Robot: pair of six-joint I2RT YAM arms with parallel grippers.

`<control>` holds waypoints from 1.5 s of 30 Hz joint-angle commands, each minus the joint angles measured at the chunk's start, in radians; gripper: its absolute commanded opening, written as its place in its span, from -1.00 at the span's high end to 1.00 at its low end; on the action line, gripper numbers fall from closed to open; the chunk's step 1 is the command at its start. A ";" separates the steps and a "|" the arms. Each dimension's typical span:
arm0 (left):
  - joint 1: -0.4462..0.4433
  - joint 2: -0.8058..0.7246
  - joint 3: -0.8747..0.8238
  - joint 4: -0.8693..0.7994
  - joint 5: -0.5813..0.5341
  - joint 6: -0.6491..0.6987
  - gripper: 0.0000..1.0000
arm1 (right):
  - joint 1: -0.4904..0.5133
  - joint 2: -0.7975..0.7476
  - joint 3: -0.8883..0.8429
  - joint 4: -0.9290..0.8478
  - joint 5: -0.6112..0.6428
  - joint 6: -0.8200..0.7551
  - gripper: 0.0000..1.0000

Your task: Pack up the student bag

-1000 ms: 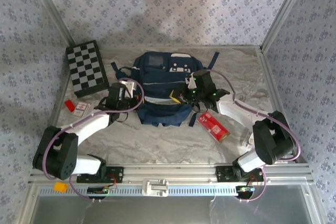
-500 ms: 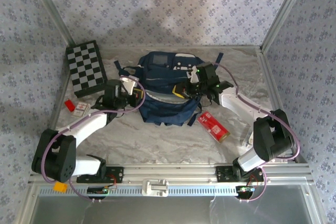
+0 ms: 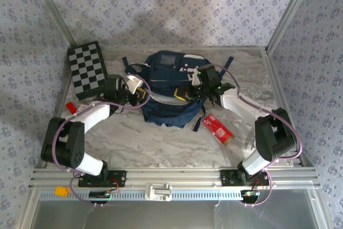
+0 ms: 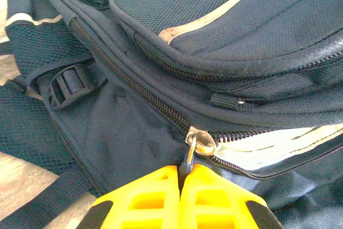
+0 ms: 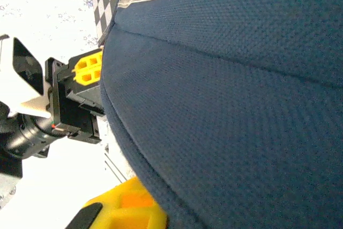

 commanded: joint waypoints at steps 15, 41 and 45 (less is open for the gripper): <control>0.113 0.122 0.178 -0.107 -0.127 0.072 0.49 | 0.023 0.139 0.162 -0.298 -0.090 -0.168 1.00; 0.013 0.301 0.257 -0.174 -0.041 -0.868 0.08 | 0.209 -0.042 0.202 -0.621 0.583 -0.336 -0.18; 0.010 0.330 0.242 -0.157 -0.017 -0.900 0.59 | 0.288 0.076 0.351 -0.651 0.676 -0.459 -0.26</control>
